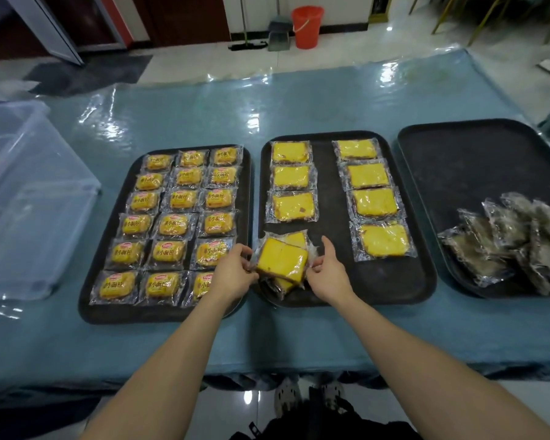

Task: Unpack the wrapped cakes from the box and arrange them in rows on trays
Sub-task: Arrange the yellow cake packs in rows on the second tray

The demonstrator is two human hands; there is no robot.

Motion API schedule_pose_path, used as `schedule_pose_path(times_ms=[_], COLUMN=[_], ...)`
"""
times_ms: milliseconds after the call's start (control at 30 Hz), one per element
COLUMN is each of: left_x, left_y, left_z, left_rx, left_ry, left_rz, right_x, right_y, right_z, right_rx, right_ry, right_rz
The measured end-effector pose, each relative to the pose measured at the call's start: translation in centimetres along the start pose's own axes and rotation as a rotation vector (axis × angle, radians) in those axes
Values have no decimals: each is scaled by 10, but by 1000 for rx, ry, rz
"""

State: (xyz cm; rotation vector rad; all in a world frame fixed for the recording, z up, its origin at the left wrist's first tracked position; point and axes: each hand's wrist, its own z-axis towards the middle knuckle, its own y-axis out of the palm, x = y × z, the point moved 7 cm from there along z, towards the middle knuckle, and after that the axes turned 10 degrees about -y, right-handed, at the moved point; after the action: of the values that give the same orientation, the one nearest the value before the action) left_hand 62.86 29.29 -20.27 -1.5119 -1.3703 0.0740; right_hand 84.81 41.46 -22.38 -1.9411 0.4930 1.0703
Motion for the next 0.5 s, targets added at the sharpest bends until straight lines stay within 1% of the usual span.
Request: schedule_pose_path(times_ms=[100, 233, 267, 300, 333, 367, 433, 467, 500], left_x=[-7, 14, 20, 25, 25, 24, 17, 13, 12], left_y=[-2, -12, -14, -17, -19, -17, -7, -1, 4], left_z=[-1, -3, -3, -2, -1, 0, -2, -3, -3], left_rx=[-4, -39, -31, 5, 57, 86, 45, 15, 1], left_ry=[-17, -9, 14, 42, 67, 85, 77, 70, 76], left_rz=[-84, -403, -410, -337, -194, -22, 275, 346, 384], right_x=[2, 4, 4, 3, 1, 0, -5, -6, -9], right_y=[6, 8, 9, 12, 14, 15, 9, 8, 11], right_z=[-1, -4, -6, -8, -10, -10, -8, -7, -7], right_rx=[-14, -34, -78, -134, -172, -163, -55, -25, -45], right_ry=[-6, 45, 42, 31, 20, 6, -24, -32, -39], right_rz=[-29, -64, -66, -70, -82, -102, -178, -190, -181])
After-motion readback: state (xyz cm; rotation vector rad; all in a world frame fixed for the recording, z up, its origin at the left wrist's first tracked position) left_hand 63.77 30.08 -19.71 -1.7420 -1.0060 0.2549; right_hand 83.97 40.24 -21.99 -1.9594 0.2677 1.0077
